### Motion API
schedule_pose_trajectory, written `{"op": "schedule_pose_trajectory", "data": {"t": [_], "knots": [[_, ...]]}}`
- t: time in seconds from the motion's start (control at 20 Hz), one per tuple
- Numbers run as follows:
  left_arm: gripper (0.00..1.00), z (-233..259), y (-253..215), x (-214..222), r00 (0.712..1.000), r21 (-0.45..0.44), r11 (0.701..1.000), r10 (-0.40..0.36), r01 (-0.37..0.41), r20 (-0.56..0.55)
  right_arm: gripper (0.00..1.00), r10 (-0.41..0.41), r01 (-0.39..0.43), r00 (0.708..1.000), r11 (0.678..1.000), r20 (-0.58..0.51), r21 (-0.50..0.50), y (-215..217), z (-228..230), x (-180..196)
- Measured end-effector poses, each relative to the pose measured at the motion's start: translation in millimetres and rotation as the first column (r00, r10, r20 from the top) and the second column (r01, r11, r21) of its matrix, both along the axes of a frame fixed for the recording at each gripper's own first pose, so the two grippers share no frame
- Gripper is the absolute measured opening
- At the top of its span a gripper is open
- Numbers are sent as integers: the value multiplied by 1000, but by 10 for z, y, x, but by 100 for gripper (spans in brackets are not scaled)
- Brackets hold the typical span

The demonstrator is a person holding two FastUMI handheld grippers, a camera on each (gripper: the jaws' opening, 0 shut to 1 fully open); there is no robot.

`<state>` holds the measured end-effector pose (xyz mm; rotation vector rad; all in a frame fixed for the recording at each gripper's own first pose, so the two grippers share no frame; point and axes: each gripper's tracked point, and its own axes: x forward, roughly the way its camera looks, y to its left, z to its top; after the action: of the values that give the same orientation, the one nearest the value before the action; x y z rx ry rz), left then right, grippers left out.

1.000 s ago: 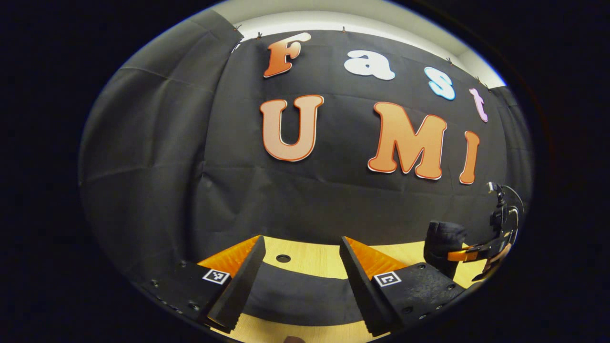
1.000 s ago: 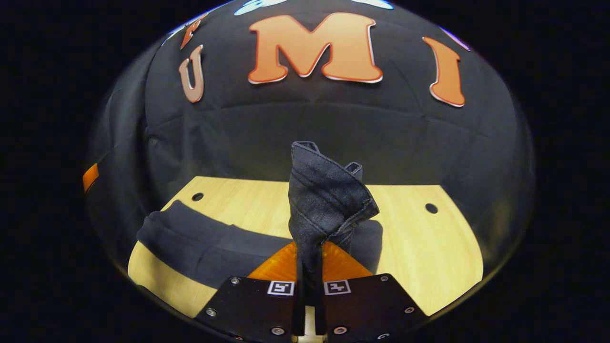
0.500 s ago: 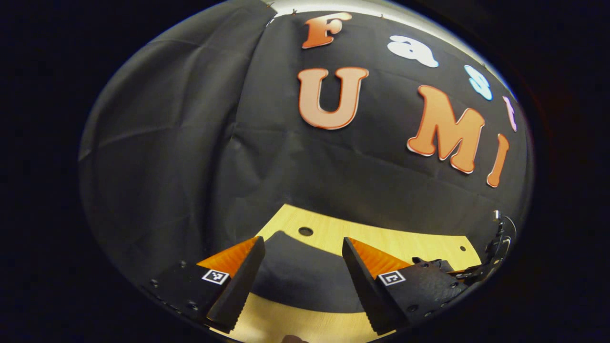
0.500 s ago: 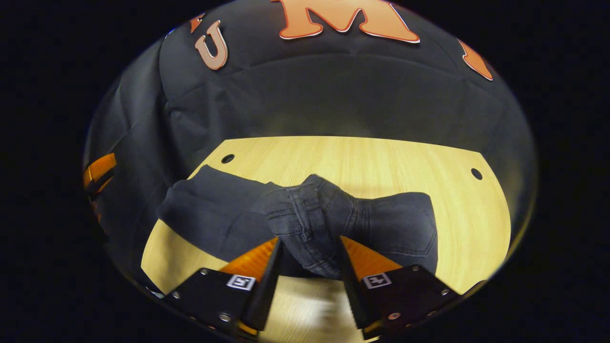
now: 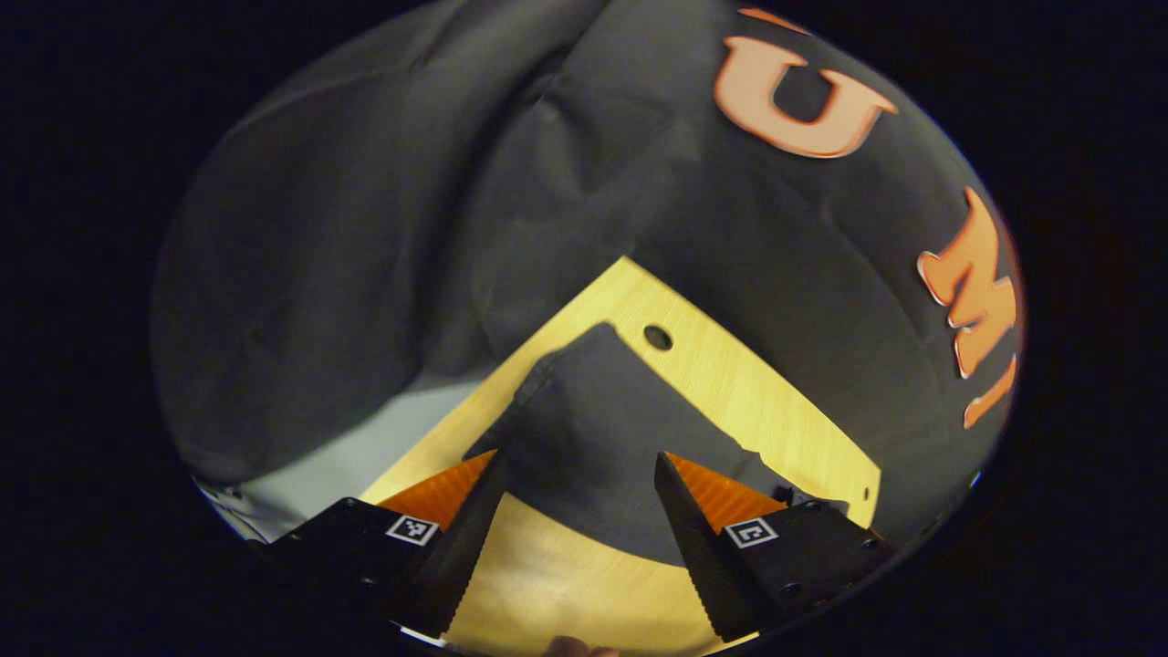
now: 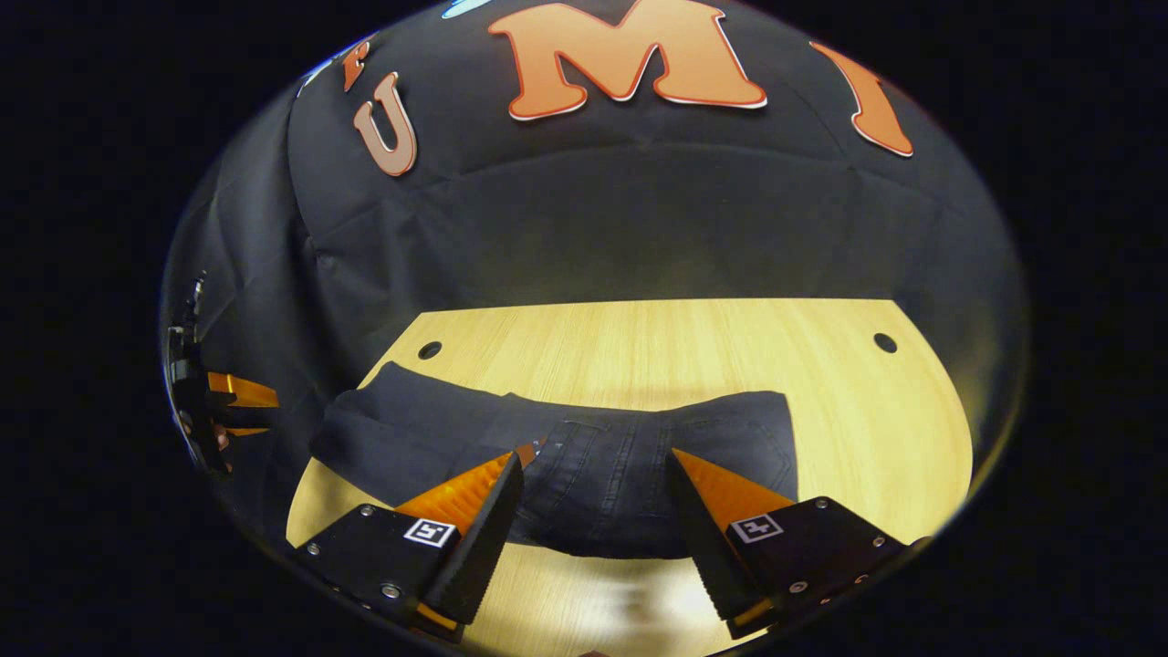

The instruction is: Grasp the waist and the cuffs of the jeans and fold them to make the two legs overlap; first hold the waist and fold one-third of the jeans toward the cuffs, then hold the cuffs and fold the remaining one-third in the same direction to finish folding.

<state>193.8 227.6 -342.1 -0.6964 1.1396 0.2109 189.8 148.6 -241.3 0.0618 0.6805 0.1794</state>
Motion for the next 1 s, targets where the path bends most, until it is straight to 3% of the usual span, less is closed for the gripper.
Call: {"op": "schedule_pose_trajectory", "data": {"t": [0.1,0.2,0.4,0.55,0.7,1.0], "knots": [[98,-231,83,25,997,-56,998,14,-18,-80,94,-20,20,1000,1000,15,-22,-85,68,-50],[98,-404,111,115,995,-58,998,-22,16,-100,95,-39,40,999,999,24,-35,-135,118,-112],[98,-621,204,386,980,-2,984,-176,177,-87,95,-91,93,995,995,42,-40,-192,234,-213],[98,-764,191,580,947,63,946,-314,318,-68,96,-136,139,989,990,62,-39,-251,344,-307],[98,-701,215,646,888,102,883,-454,459,-64,97,-179,182,981,982,76,-41,-315,457,-411],[99,-703,146,541,734,85,729,-676,680,-68,97,-269,274,958,961,97,-31,-525,621,-643]]}}
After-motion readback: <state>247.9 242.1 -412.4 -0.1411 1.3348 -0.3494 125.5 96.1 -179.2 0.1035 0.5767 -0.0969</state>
